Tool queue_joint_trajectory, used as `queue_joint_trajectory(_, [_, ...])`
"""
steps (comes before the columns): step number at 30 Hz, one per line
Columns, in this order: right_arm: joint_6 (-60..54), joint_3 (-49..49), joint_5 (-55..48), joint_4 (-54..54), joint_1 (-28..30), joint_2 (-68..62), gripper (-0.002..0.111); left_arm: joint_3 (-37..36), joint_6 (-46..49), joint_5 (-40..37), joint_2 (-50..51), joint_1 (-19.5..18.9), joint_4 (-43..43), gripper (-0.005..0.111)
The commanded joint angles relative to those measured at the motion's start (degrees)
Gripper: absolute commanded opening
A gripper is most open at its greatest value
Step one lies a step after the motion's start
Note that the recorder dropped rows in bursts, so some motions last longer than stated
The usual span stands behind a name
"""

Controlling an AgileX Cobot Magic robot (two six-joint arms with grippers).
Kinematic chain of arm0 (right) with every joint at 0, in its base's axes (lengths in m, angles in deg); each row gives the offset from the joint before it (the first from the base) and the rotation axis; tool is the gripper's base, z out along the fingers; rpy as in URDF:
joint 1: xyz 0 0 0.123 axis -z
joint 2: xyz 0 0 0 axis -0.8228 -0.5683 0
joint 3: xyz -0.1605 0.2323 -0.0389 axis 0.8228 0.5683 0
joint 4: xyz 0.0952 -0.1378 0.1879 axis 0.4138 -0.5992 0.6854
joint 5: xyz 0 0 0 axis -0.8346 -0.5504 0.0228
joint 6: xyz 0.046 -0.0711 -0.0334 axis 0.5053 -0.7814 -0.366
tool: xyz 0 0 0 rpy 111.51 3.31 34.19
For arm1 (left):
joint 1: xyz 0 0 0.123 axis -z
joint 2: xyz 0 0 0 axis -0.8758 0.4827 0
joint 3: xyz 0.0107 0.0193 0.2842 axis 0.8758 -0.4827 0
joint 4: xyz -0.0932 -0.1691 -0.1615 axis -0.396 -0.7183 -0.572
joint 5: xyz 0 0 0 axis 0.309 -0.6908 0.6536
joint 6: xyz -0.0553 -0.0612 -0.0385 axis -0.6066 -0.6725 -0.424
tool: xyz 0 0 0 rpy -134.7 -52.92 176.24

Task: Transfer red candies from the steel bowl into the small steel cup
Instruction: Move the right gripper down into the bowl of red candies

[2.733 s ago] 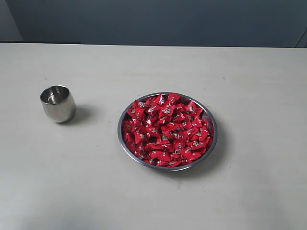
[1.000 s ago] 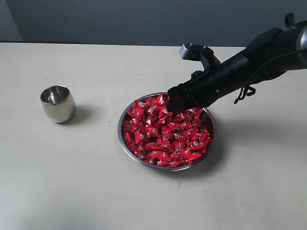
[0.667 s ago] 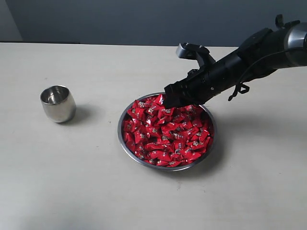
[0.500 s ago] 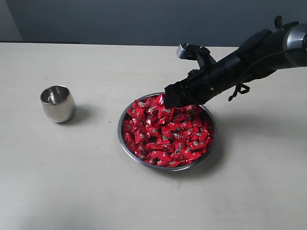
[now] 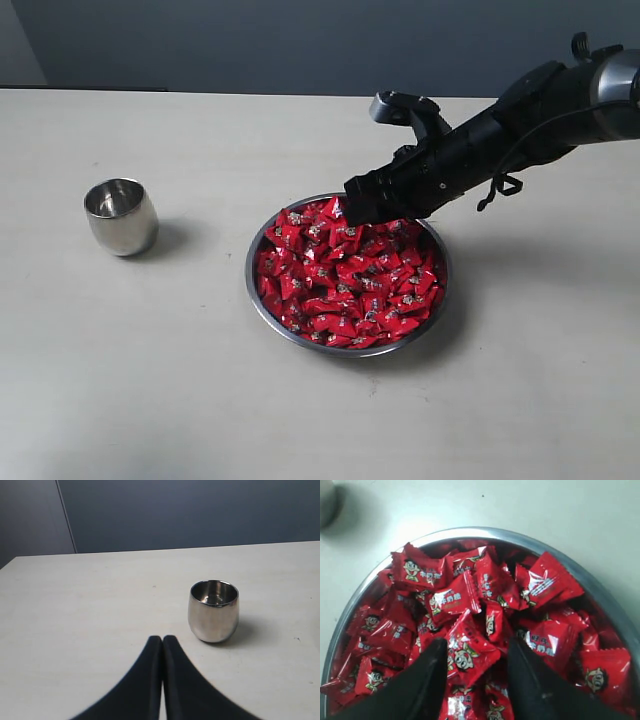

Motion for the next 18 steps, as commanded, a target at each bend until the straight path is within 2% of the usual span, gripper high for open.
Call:
queue_joint_trajectory(1, [0.25,-0.35,0.22,-0.43,-0.08,0.03,0.039,-0.22,-0.07,0.09,-0.26,-0.03,-0.12,0.000])
queue_joint_trajectory(18, [0.62,-0.35,0.40,0.58,-0.08,0.03,0.039,-0.22,-0.07,0.09,-0.26,-0.03,-0.12,0.000])
